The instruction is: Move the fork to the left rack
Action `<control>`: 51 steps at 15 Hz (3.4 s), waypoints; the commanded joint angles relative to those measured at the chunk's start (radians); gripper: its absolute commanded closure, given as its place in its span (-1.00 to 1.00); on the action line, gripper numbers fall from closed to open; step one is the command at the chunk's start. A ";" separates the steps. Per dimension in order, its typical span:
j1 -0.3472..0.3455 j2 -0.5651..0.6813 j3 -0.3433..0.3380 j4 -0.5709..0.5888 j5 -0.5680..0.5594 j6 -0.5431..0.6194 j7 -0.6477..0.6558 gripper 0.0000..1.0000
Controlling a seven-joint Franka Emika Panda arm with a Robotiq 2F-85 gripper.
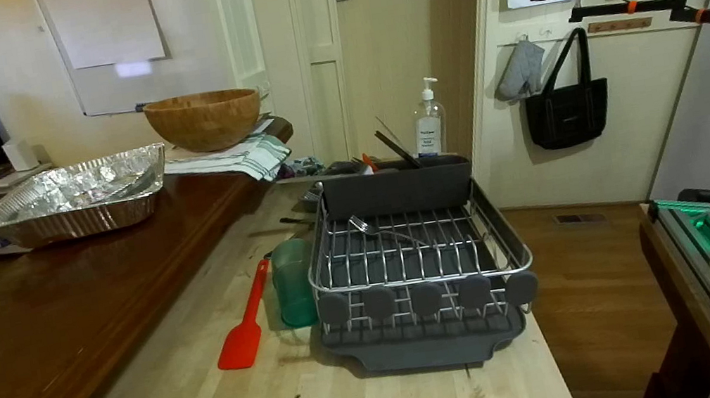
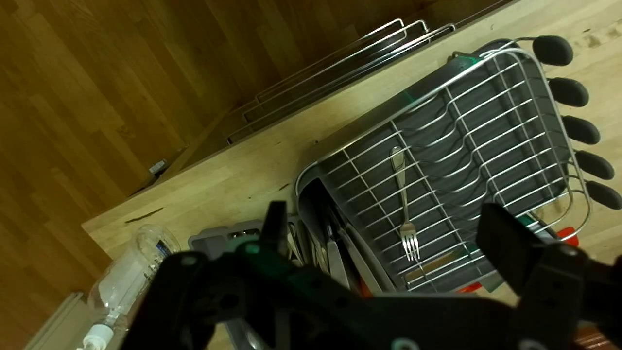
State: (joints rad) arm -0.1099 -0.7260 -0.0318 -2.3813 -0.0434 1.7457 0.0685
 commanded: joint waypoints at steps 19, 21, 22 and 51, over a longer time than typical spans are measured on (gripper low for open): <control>-0.036 0.652 -0.212 0.226 0.064 0.324 -0.213 -1.00; -0.059 0.765 -0.211 0.305 0.043 0.300 -0.167 -1.00; -0.057 0.638 -0.195 0.204 0.030 0.323 -0.171 -1.00; -0.154 1.458 -0.046 0.966 0.102 0.206 -0.369 -1.00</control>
State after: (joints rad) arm -0.2552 0.7310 -0.0882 -1.4200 0.0664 1.9552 -0.3032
